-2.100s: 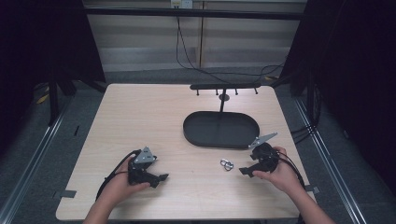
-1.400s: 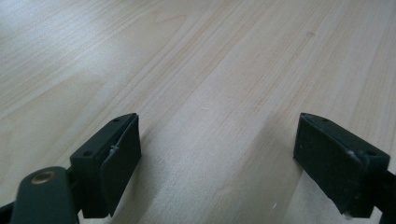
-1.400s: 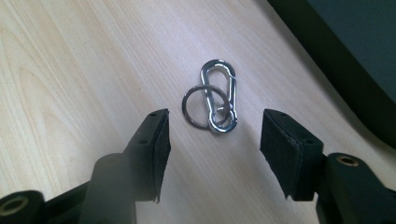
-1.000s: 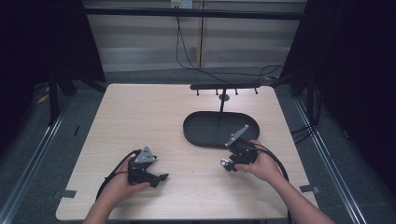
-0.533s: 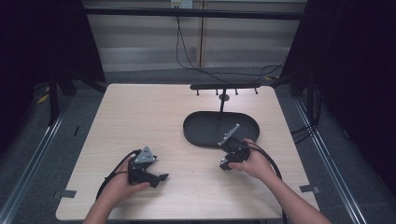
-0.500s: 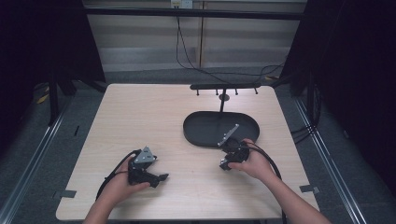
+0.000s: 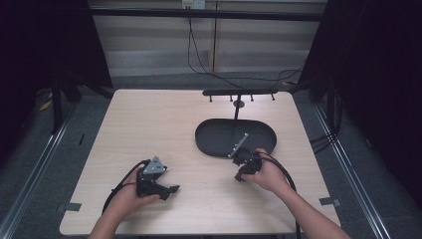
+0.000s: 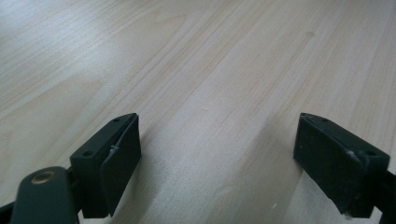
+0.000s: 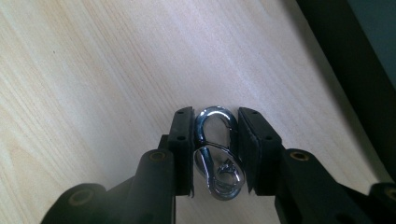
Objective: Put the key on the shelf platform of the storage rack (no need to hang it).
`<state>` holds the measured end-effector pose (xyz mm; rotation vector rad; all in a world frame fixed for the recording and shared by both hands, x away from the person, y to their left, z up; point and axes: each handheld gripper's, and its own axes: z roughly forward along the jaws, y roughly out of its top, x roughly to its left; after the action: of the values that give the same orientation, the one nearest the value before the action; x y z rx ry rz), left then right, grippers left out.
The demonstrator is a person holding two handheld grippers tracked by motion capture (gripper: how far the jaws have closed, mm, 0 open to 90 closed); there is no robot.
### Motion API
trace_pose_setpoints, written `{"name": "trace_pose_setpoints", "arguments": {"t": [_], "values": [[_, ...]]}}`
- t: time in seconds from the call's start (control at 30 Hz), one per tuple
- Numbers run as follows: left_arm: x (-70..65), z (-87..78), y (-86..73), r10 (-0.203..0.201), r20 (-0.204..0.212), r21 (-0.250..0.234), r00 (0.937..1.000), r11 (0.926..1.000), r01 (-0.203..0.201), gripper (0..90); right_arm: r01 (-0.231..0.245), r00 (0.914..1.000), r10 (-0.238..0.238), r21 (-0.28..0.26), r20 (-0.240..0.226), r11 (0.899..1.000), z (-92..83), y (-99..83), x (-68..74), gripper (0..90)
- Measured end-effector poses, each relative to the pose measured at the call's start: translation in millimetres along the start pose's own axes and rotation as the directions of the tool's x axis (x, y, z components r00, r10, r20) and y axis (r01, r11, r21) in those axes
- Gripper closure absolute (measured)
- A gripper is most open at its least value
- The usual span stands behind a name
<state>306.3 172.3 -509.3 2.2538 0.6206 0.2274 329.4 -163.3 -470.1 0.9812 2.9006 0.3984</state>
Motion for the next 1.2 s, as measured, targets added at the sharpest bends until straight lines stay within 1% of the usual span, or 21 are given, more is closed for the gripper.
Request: {"name": "trace_pose_setpoints", "arguments": {"t": [0.03, 0.23, 0.27, 0.3, 0.33, 0.47, 0.57, 0.67, 0.7, 0.73, 0.83, 0.9, 0.93, 0.97, 1.03, 1.07, 1.13, 1.2], "values": [[-0.2, 0.1, 0.0, -0.003, 0.000, -0.002, 1.0000, 1.0000, 0.003, 14.7, 0.004, 1.0000, -0.004, 0.001, 0.002, 1.000, -0.2, -0.2, -0.2, 68.3], [0.0, 0.0, 0.0, 0.000, 0.000, 0.000, 1.0000, 1.0000, 0.000, 14.7, -0.011, 0.9998, 0.011, -0.008, -0.015, 1.000, -3.2, -2.5, -2.6, 68.3], [0.0, 0.0, 0.0, 0.000, 0.000, 0.000, 1.0000, 1.0000, 0.000, 14.7, -0.027, 0.9994, 0.027, -0.016, -0.024, 1.000, -7.1, -3.4, -3.9, 68.3], [0.1, 0.0, 0.0, 0.001, 0.000, 0.000, 1.0000, 1.0000, -0.001, 14.7, -0.024, 0.9994, 0.024, -0.022, -0.023, 0.999, -8.4, -3.7, -5.1, 68.3], [0.1, 0.0, 0.0, 0.001, 0.000, 0.000, 1.0000, 1.0000, -0.001, 14.7, -0.040, 0.9989, 0.039, -0.021, -0.028, 0.999, -10.7, -3.9, -5.4, 68.3], [-0.1, 0.0, 0.0, -0.001, 0.000, 0.000, 1.0000, 1.0000, 0.001, 14.7, -0.041, 0.9987, 0.040, -0.034, -0.031, 0.999, -17.5, -6.1, -10.3, 68.3], [-0.1, 0.1, 0.0, -0.002, 0.000, -0.002, 1.0000, 1.0000, 0.002, 14.7, -0.060, 0.9976, 0.058, -0.037, -0.038, 0.998, -21.5, -6.8, -11.9, 68.3], [0.0, 0.0, 0.0, 0.000, 0.000, 0.000, 1.0000, 1.0000, 0.000, 14.7, -0.059, 0.9977, 0.057, -0.034, -0.037, 0.998, -23.3, -6.9, -12.3, 68.3], [-0.1, 0.1, 0.0, -0.003, 0.000, -0.002, 1.0000, 1.0000, 0.003, 14.7, -0.047, 0.9984, 0.045, -0.041, -0.034, 0.998, -25.0, -6.9, -14.1, 68.3], [0.1, 0.0, 0.0, 0.001, 0.000, 0.000, 1.0000, 1.0000, -0.001, 14.7, -0.058, 0.9978, 0.057, -0.036, -0.034, 0.998, -26.2, -6.4, -13.7, 68.3], [0.0, 0.0, 0.0, 0.000, 0.000, 0.000, 1.0000, 1.0000, 0.000, 14.7, -0.059, 0.9979, 0.058, -0.039, -0.030, 0.997, -29.5, -5.5, -14.9, 68.3], [0.0, 0.0, 0.0, 0.000, 0.000, 0.000, 1.0000, 1.0000, 0.000, 14.7, -0.052, 0.9984, 0.051, -0.044, -0.026, 0.998, -31.4, -5.0, -16.3, 68.3], [0.1, 0.0, 0.0, 0.001, 0.000, 0.000, 1.0000, 1.0000, -0.001, 14.7, -0.062, 0.9978, 0.061, -0.037, -0.027, 0.997, -32.9, -4.4, -16.3, 68.3], [-0.1, 0.1, 0.0, -0.002, 0.000, -0.002, 1.0000, 1.0000, 0.002, 14.7, -0.055, 0.9982, 0.054, -0.038, -0.026, 0.998, -33.5, -4.2, -17.2, 68.3], [0.0, 0.0, 0.0, 0.000, 0.000, 0.000, 1.0000, 1.0000, 0.000, 14.7, -0.062, 0.9978, 0.061, -0.031, -0.024, 0.998, -35.7, -3.2, -18.0, 68.3], [0.0, 0.0, 0.0, 0.000, 0.000, 0.000, 1.0000, 1.0000, 0.000, 14.7, -0.055, 0.9982, 0.054, -0.037, -0.027, 0.998, -36.2, -2.9, -19.4, 68.3], [0.0, 0.0, 0.0, 0.000, 0.000, 0.000, 1.0000, 1.0000, 0.000, 14.7, -0.067, 0.9975, 0.066, -0.030, -0.024, 0.997, -38.3, -1.5, -19.8, 68.3], [0.0, 0.0, 0.0, 0.000, 0.000, 0.000, 1.0000, 1.0000, 0.000, 14.7, -0.061, 0.9980, 0.060, -0.032, -0.020, 0.998, -40.3, -0.6, -21.1, 68.3]]}}
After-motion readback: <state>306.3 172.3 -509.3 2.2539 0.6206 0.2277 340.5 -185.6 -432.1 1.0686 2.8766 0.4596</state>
